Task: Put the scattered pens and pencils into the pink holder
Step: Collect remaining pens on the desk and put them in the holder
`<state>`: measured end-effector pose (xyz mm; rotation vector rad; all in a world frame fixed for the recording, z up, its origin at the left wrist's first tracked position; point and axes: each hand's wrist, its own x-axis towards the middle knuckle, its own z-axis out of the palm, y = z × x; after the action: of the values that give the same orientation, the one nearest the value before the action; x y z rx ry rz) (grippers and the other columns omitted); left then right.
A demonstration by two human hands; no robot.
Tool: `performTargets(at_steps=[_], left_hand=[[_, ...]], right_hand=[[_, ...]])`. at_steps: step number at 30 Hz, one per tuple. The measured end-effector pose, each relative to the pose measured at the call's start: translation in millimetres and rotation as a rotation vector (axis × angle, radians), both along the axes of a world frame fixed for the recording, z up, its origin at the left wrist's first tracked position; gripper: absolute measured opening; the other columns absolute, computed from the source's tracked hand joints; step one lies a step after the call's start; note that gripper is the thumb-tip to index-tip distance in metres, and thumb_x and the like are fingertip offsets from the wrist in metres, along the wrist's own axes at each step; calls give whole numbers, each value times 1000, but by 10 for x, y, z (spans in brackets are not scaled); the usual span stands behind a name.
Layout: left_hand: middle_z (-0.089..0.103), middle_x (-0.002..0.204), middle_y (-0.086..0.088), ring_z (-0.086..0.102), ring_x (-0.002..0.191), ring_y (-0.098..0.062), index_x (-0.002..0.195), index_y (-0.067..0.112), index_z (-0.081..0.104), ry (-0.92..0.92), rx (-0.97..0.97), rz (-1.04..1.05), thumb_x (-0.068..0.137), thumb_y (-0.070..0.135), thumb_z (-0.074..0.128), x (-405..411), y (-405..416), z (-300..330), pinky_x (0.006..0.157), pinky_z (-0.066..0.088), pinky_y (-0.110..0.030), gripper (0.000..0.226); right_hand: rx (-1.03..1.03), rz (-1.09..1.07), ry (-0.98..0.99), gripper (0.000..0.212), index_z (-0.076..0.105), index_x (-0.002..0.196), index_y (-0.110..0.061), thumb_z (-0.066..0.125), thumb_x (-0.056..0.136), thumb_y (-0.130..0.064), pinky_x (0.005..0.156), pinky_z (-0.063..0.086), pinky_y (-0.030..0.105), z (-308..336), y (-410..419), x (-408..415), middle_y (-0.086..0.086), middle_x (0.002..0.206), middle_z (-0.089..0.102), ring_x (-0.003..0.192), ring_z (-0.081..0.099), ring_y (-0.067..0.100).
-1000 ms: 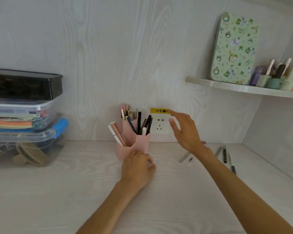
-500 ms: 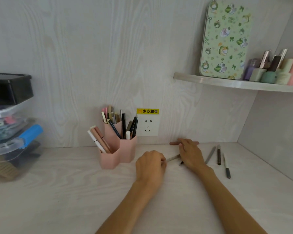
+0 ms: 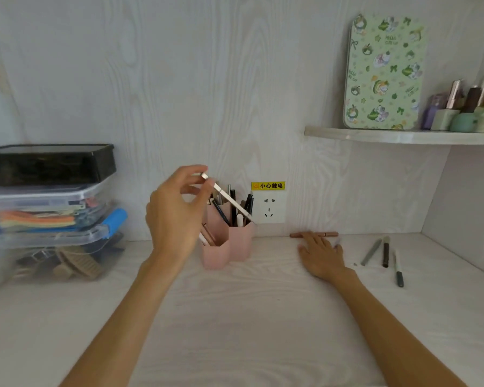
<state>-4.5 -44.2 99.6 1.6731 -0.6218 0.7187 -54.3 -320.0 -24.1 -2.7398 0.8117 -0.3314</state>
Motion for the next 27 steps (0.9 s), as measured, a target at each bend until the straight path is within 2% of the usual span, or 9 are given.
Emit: performTargets(at_steps=[2,4,6,10,13,17,19,22,27], left_hand=[[68,86,19,65,76,0,101,29,64,-70,-59,81,85,33,66,80,84,164,76,53,-35,17],[67,88,17,65,76,-3,102,25,63,-127,-50,158,86,33,65,182,90,267,74,54,-36,17],[65,87,18,65,76,-6,100,25,63,-155,-1,221,87,32,63,297,56,310,70,52,-34,14],[71,92,11,66,82,-10,103,25,65,-168,174,254,90,30,59,518,-91,264,65,46,-28,15],[71,96,10,66,82,-11,108,26,65,-181,221,251,92,31,56,592,-205,196,62,39,-25,19],[72,97,10,60,76,-7,110,28,67,-180,208,234,91,31,57,651,-272,257,63,36,-24,21],[71,96,9,55,75,-4,109,29,68,-167,200,222,90,31,59,673,-282,297,65,35,-25,21],[71,99,7,54,78,-5,111,30,68,-126,243,216,91,31,59,714,-295,341,67,35,-25,23],[70,107,3,62,92,-14,116,26,66,-81,276,164,92,29,57,721,-305,472,72,39,-26,26]], right_hand=[[-8,-7,26,48,21,144,-31,27,97,-37,110,16,54,14,59,34,0,153,25,139,26,26],[-29,-13,43,47,22,143,-33,27,97,-38,113,13,55,5,100,63,5,151,24,140,21,27],[-55,-8,19,43,29,139,-35,27,96,-37,114,11,55,-18,111,75,6,148,25,139,19,26],[-84,8,-44,41,31,137,-34,29,97,-36,115,6,53,-67,92,82,-1,156,15,143,11,21],[-63,61,-88,39,35,134,-33,29,96,-32,115,4,55,-67,91,90,-7,150,30,140,20,16],[-110,48,-59,47,25,143,-26,30,96,-30,115,3,55,-47,92,80,-3,146,34,138,24,18],[-185,49,-42,43,35,138,-26,31,96,-28,115,7,53,-46,84,63,-1,139,41,132,31,22],[-186,54,-101,35,52,126,-29,35,95,-24,115,9,51,-15,88,54,-3,129,51,125,41,19],[-164,61,-155,34,60,119,-31,40,94,-20,114,11,49,-13,135,36,-4,124,58,121,47,19]])
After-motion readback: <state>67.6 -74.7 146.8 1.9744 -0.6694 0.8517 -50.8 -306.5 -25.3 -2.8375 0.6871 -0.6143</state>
